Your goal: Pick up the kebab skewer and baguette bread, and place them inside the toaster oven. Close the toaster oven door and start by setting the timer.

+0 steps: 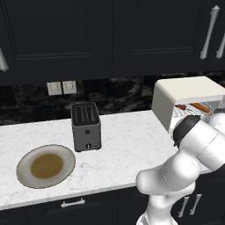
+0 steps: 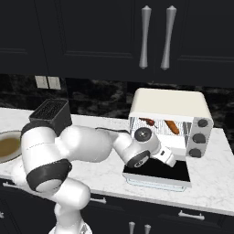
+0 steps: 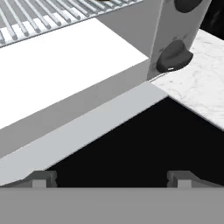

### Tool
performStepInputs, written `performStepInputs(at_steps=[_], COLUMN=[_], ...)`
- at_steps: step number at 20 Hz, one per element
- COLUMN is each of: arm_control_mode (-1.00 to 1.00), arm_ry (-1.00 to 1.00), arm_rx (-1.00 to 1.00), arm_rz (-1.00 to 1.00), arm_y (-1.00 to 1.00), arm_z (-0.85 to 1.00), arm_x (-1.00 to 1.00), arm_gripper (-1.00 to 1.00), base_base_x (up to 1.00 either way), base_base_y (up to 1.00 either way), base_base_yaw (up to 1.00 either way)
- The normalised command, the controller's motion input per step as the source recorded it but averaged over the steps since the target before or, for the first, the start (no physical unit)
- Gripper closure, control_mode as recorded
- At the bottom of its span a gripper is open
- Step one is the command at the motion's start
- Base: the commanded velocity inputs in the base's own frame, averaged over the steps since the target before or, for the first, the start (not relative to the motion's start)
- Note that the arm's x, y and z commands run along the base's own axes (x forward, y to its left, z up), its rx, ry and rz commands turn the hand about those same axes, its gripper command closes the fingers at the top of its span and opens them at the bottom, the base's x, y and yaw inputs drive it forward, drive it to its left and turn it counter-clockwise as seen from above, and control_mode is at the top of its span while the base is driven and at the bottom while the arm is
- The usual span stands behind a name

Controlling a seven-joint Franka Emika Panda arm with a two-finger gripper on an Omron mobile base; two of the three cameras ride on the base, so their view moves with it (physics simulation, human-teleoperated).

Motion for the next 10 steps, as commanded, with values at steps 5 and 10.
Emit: performStepInputs(at_steps=[5, 10], arm_control_mode=[-1.0, -1.0], arm_ry=[0.01, 0.02], arm_rx=[0.0, 0.0], arm_rz=[0.17, 0.22], arm_y=[-0.02, 0.73], arm_z=[0.02, 0.0], arm_x=[-1.0, -0.56], arm_gripper=[-1.0, -1.0], base_base_x=[0.0, 0.0], base_base_y=[0.0, 0.0], base_base_yaw=[0.0, 0.0])
